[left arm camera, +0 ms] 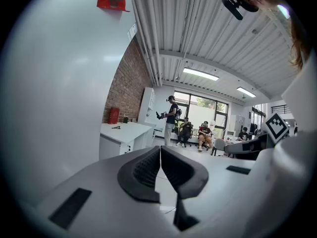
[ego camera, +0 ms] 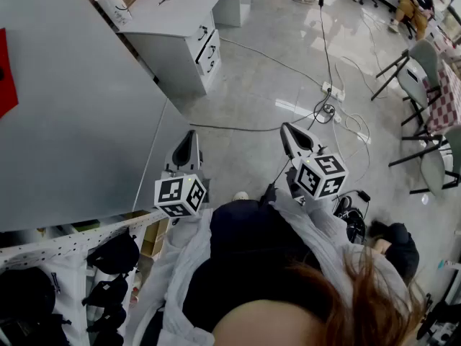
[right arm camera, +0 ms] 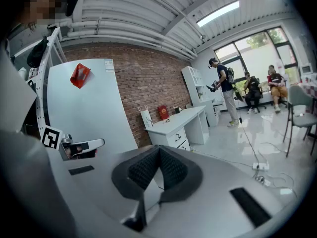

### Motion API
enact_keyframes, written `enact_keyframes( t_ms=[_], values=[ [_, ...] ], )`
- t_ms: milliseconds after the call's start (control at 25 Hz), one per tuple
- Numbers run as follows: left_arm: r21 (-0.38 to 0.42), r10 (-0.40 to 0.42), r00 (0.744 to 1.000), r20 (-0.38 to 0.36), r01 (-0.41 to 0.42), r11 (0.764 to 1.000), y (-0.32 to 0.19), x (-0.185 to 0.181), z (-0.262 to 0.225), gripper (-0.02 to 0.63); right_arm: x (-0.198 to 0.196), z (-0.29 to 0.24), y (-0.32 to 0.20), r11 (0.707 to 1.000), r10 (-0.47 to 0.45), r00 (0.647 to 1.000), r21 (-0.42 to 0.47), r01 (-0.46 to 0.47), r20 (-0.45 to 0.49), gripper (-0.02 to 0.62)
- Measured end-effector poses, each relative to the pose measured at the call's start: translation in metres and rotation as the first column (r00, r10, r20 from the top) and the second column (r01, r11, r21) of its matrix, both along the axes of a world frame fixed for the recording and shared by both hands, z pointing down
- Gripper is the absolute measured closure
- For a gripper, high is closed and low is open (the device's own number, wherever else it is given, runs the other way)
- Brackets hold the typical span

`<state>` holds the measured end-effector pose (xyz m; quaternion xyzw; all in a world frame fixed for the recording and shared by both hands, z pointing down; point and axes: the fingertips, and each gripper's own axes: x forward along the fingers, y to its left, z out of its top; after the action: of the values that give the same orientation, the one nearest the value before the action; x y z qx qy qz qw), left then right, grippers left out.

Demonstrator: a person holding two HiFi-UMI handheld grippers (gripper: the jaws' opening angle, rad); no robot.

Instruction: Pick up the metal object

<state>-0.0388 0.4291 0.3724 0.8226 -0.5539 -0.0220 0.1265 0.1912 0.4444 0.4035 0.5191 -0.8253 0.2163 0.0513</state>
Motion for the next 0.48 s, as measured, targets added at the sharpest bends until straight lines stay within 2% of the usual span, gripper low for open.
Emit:
enact_keyframes(
  t_ms=[240, 480],
  values=[
    [-0.017, 0.032, 0.999, -0.008, -0.032, 0.999, 0.006, -0.006, 0.007, 0.584, -0.022, 0.004, 0.006, 1.000, -0.023, 0.999, 0.006, 0.023, -0.028, 0.589],
    [-0.025, 0.039, 0.999, -0.004, -0.039, 0.999, 0.007, -0.007, 0.011, 0.584, -0.027, 0.003, 0.003, 1.000, -0.009, 0.999, 0.009, 0.009, -0.034, 0.589]
  ],
)
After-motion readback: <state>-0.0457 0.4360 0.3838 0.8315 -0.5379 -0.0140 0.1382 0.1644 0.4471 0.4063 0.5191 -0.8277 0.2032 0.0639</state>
